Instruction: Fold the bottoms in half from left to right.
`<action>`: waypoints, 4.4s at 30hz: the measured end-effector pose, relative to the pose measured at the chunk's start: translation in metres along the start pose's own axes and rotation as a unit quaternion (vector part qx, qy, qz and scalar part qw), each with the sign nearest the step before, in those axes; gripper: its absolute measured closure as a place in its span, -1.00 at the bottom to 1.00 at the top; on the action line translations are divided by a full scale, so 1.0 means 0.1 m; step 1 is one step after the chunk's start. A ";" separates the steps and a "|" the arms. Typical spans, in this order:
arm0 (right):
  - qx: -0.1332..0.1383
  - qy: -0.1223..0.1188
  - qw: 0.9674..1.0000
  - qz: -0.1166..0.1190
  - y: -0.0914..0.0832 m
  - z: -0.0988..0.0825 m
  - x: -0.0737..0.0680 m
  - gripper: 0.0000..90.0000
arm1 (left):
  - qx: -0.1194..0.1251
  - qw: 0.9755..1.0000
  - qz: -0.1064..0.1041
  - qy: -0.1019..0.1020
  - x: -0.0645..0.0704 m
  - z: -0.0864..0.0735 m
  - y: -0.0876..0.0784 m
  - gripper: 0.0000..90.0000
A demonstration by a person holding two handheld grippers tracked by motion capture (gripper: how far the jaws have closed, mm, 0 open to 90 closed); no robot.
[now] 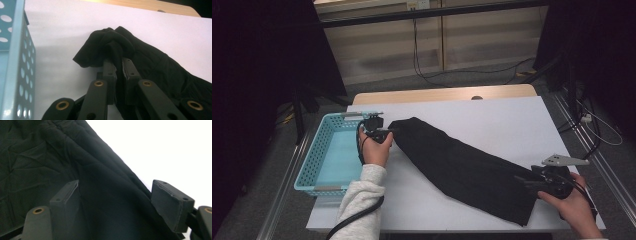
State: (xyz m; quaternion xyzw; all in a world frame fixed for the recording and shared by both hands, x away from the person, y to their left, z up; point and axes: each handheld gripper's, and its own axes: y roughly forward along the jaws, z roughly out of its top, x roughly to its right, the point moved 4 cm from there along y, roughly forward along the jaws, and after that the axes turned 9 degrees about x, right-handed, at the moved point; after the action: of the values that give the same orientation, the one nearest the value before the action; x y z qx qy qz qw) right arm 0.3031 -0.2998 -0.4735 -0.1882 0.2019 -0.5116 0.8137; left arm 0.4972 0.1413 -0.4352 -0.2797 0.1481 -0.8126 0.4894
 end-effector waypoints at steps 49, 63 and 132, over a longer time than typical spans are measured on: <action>-0.004 -0.039 0.999 0.031 0.95 0.49 -0.28 0.36 | -0.010 0.996 -0.079 0.030 0.30 -0.27 -0.02 0.85; -0.041 -0.071 0.995 0.048 1.23 0.50 -0.38 1.00 | -0.007 0.997 -0.072 0.026 0.27 -0.26 -0.03 0.85; -0.002 -0.028 0.999 0.043 0.55 0.20 -0.49 -0.47 | -0.052 0.968 -0.205 0.138 1.08 -0.94 0.03 0.84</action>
State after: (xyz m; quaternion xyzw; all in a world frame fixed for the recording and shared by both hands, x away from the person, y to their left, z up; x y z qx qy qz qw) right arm 0.3362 -0.2313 -0.4784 -0.1955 0.1884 -0.4707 0.8395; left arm 0.4043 0.0421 -0.4783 -0.2144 0.1958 -0.9175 0.2717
